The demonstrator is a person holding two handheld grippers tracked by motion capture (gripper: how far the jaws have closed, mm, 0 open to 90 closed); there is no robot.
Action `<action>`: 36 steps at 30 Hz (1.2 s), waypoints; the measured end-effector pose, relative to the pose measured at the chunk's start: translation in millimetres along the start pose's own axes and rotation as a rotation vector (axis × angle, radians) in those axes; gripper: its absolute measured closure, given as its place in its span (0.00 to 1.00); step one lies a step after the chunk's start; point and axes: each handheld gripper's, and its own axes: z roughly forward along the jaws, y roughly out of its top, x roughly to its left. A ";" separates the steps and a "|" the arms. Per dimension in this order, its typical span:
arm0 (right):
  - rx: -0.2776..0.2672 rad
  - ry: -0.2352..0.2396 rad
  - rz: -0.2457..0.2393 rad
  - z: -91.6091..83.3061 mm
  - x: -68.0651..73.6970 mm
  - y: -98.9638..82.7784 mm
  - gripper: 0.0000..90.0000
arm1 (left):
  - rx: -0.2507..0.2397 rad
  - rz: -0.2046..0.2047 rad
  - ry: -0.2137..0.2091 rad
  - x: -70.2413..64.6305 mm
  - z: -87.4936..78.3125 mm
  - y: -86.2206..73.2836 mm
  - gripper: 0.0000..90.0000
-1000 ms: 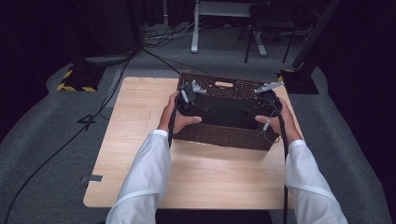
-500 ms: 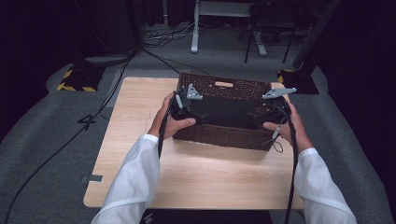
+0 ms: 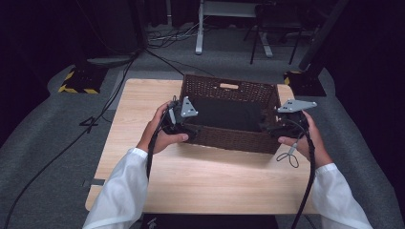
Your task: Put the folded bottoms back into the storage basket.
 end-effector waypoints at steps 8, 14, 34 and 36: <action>-0.008 -0.017 -0.018 -14.7 4.6 -12.5 0.28 | 0.016 0.023 0.012 -6.8 -11.2 -18.8 0.21; -0.011 -0.027 -0.029 -22.7 9.8 -22.1 0.29 | 0.023 0.033 0.026 -11.1 -18.9 -32.4 0.21; -0.021 -0.065 -0.027 -40.9 23.1 -70.5 0.29 | 0.116 0.039 0.079 -22.8 -25.5 -92.8 0.20; -0.013 -0.075 -0.028 -41.6 23.7 -77.7 0.29 | 0.119 0.027 0.079 -23.4 -25.5 -99.7 0.20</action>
